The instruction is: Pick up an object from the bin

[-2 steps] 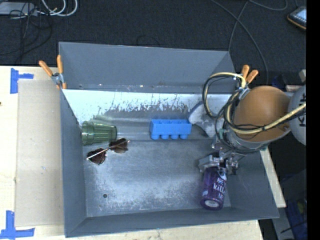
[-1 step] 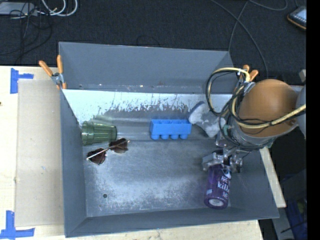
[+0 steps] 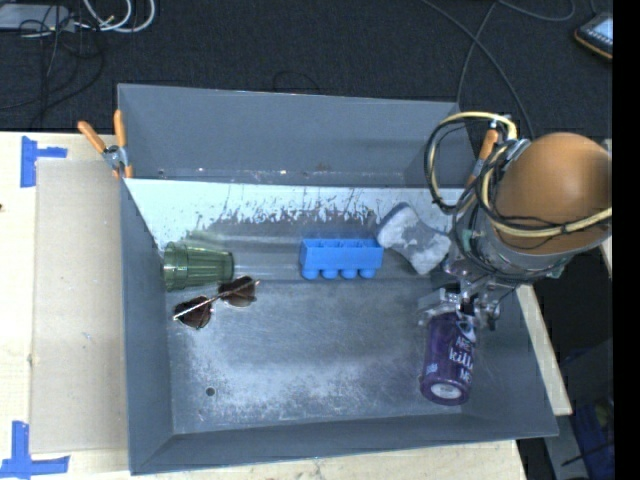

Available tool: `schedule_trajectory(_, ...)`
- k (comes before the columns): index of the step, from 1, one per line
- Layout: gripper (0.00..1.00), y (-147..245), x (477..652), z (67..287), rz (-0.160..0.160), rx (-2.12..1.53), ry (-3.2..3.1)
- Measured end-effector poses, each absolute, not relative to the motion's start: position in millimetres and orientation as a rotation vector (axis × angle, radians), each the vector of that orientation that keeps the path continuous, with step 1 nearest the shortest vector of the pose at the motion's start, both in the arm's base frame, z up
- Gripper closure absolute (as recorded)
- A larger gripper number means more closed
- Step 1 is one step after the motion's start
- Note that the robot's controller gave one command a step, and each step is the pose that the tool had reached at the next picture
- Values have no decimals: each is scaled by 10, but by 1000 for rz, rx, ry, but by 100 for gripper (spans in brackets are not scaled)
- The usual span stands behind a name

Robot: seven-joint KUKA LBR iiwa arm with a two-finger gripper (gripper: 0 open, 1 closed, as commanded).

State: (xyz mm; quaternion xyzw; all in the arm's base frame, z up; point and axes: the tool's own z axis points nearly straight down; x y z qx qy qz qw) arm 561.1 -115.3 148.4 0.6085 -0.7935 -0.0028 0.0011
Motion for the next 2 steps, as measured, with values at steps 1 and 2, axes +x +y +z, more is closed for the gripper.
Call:
schedule_trajectory(1, 100, -1140, 5610, 1682, -12, 1903, -2497)
schedule_trajectory(2, 100, -1134, 5608, 1888, -15, 1899, -2499)
